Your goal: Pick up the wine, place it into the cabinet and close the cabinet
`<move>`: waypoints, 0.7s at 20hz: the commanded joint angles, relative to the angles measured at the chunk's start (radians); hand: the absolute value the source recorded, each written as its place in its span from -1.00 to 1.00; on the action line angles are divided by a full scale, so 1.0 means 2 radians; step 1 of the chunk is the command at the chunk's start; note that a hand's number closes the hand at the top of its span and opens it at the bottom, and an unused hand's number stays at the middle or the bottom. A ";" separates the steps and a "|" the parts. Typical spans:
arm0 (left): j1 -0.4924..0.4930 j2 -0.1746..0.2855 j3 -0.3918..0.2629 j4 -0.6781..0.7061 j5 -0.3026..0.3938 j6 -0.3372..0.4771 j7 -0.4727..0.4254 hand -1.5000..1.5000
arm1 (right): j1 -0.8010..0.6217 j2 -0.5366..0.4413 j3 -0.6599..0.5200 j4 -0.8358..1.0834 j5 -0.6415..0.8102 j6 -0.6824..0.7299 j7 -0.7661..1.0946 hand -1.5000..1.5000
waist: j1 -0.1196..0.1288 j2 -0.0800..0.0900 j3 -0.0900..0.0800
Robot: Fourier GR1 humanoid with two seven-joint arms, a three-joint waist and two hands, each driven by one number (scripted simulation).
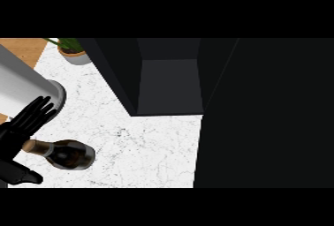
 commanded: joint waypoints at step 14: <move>-0.009 0.008 -0.052 0.193 -0.151 -0.003 -0.216 -1.00 | 0.035 -0.015 -0.002 -0.122 -0.013 -0.009 0.037 -1.00 | 0.003 0.000 0.000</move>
